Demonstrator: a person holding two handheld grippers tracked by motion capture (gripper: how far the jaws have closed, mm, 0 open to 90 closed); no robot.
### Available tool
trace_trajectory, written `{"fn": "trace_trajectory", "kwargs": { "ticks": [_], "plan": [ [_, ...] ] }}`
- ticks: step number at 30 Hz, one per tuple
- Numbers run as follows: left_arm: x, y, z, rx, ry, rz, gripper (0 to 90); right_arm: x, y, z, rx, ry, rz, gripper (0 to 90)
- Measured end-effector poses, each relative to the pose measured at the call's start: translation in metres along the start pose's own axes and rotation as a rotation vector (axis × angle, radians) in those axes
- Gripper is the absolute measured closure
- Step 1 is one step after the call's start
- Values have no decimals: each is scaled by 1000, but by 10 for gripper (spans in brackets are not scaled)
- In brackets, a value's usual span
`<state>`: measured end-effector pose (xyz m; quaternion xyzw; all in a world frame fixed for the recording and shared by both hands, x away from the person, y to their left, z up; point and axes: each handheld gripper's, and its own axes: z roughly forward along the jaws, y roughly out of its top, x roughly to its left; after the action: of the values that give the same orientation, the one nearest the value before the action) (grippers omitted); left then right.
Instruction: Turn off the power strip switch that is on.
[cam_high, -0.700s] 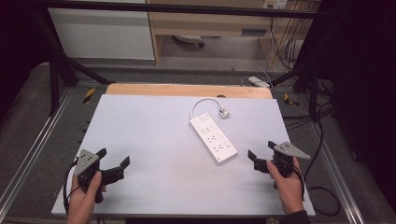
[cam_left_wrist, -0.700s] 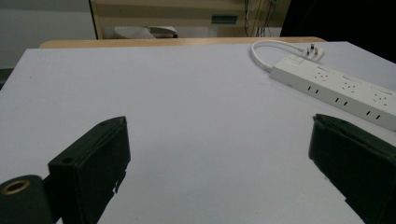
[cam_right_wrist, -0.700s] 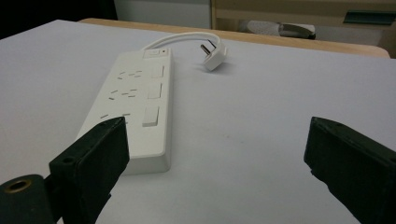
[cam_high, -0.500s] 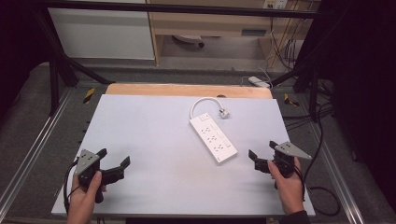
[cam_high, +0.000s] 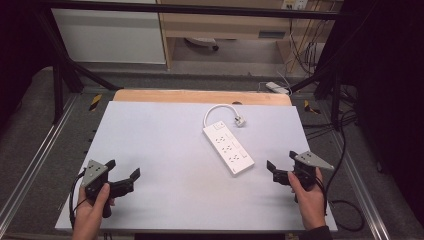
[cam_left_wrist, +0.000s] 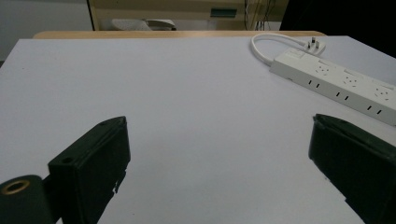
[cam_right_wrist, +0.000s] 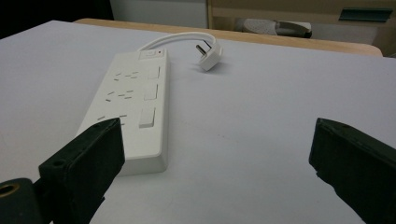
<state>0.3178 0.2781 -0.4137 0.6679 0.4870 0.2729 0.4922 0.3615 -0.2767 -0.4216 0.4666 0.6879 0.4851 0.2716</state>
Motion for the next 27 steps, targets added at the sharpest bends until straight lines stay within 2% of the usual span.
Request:
{"fn": "trace_trajectory", "kwargs": {
  "ticks": [8, 17, 23, 27],
  "plan": [
    [1, 1, -1, -3, 2, 12, 55, 2, 3, -4, -13, 8, 1, 34],
    [0, 1, -1, 0, 2, 25, 55, 9, 12, -12, -38, 44, -4, 30],
    [-2, 1, -1, 4, 0, 34, 55, 14, 21, -18, -55, 73, 19, 27],
    [-2, 1, -1, 4, 2, 39, 54, 19, 29, -20, -52, 74, -4, 26]
  ]
}}
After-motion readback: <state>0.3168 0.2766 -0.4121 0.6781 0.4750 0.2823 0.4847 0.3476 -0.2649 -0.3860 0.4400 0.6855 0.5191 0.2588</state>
